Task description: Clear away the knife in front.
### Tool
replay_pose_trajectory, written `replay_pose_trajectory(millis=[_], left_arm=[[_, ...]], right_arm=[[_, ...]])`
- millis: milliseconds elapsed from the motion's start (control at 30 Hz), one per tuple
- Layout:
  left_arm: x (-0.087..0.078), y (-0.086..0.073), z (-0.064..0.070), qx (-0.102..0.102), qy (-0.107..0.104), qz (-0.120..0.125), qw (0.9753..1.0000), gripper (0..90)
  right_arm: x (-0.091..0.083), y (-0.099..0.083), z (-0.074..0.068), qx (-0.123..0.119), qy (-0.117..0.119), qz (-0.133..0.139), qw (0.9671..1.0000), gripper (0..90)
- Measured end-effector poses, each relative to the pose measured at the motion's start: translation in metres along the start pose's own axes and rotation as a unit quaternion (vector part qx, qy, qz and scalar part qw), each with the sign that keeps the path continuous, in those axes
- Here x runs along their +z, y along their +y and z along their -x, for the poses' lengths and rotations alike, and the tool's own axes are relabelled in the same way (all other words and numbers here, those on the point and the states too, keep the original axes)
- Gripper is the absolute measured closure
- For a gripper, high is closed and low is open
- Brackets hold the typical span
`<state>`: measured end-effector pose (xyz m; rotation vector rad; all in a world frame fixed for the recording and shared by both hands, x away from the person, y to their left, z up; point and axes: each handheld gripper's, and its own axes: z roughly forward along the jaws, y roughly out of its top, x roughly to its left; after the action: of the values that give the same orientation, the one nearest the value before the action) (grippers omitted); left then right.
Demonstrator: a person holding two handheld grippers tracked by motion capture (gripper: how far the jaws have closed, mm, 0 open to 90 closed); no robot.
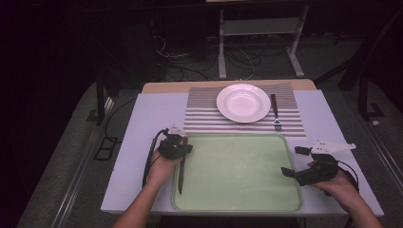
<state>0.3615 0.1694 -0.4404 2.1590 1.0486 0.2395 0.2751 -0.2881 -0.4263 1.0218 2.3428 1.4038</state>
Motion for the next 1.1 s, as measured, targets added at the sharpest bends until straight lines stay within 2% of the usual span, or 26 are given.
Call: replay_pose_trajectory(millis=[200,333,533,733,900,1000,1100], left_arm=[[-0.007,0.001,-0.001,0.003,-0.010,0.022,0.9997,80.5],[-0.018,0.002,0.000,0.017,-0.021,0.046,0.9986,70.5],[-0.036,0.001,-0.001,0.029,-0.038,0.084,0.9953,51.6],[-0.051,-0.004,0.002,0.045,-0.066,0.108,0.9909,34.2],[-0.061,-0.010,0.005,0.051,-0.073,0.129,0.9876,22.0],[-0.064,-0.014,0.005,0.052,-0.076,0.130,0.9871,15.3],[-0.067,-0.020,0.004,0.053,-0.069,0.136,0.9868,11.8]], right_arm=[[0.000,0.000,0.000,0.000,0.000,0.000,1.0000,0.0],[0.000,0.000,0.000,0.000,0.001,-0.001,1.0000,0.0],[0.000,0.000,0.000,0.000,0.000,-0.001,1.0000,0.0],[0.000,0.000,0.000,0.001,0.000,-0.001,1.0000,0.0],[0.000,0.000,0.000,0.001,0.000,0.000,1.0000,0.0],[0.000,0.000,0.000,0.001,0.000,0.000,1.0000,0.0],[0.000,0.000,0.000,0.000,0.000,0.000,1.0000,0.0]])
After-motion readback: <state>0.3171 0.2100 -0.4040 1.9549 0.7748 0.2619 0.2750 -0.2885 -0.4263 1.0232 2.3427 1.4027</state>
